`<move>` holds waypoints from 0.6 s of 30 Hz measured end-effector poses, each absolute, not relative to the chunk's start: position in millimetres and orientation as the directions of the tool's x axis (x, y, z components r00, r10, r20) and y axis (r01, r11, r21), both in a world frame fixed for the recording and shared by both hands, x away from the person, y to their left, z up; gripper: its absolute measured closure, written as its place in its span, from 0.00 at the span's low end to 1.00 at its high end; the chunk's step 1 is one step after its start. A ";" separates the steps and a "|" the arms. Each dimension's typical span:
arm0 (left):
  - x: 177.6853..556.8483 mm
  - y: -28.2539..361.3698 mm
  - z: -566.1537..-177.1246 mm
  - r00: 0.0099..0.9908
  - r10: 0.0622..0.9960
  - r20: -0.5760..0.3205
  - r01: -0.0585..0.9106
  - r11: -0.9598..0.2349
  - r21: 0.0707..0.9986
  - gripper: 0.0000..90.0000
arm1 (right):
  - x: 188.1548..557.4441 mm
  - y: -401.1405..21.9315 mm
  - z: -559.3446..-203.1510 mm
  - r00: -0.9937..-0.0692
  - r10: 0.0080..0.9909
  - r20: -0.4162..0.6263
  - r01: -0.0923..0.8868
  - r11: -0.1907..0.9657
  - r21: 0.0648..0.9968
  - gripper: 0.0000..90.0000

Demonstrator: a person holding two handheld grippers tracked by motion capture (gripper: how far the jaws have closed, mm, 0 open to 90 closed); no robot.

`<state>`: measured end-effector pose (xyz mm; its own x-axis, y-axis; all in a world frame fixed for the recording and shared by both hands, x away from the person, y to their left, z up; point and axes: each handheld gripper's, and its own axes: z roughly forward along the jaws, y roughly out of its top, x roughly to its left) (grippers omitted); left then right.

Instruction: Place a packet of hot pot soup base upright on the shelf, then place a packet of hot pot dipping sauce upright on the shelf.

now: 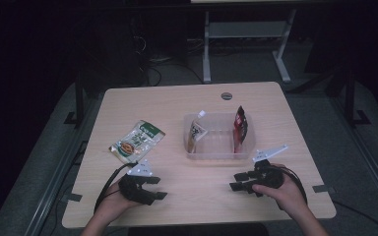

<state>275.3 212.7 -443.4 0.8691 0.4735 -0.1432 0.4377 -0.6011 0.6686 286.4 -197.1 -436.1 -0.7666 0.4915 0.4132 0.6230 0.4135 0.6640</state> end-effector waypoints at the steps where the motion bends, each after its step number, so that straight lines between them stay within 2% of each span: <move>1: 275.8 213.8 -442.6 0.865 0.482 -0.141 0.442 -0.597 0.670 0.43 | 285.7 -198.8 -436.2 -0.764 0.495 0.414 0.625 0.409 0.665 0.56; 7: 288.5 227.7 -433.1 0.834 0.537 -0.129 0.474 -0.576 0.666 0.50 | 286.7 -205.0 -435.7 -0.755 0.508 0.414 0.629 0.385 0.675 0.53; 10: 299.8 237.7 -426.2 0.812 0.571 -0.123 0.496 -0.563 0.661 0.58 | 286.7 -205.1 -436.5 -0.755 0.513 0.407 0.628 0.390 0.673 0.52; 13: 313.1 248.2 -419.6 0.788 0.605 -0.116 0.518 -0.550 0.655 0.71 | 285.8 -205.1 -436.6 -0.759 0.510 0.404 0.623 0.391 0.677 0.52; 15: 321.7 255.7 -415.0 0.771 0.627 -0.113 0.533 -0.537 0.654 0.84 | 286.1 -205.0 -436.4 -0.761 0.510 0.402 0.621 0.392 0.679 0.52; 18: 333.9 265.9 -408.3 0.743 0.661 -0.105 0.547 -0.510 0.663 0.98 | 286.4 -204.5 -436.5 -0.759 0.511 0.404 0.624 0.392 0.676 0.52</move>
<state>333.9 265.9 -408.3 0.7434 0.6605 -0.1052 0.5473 -0.5102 0.6634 286.4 -204.5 -436.5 -0.7589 0.5107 0.4040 0.6237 0.3916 0.6765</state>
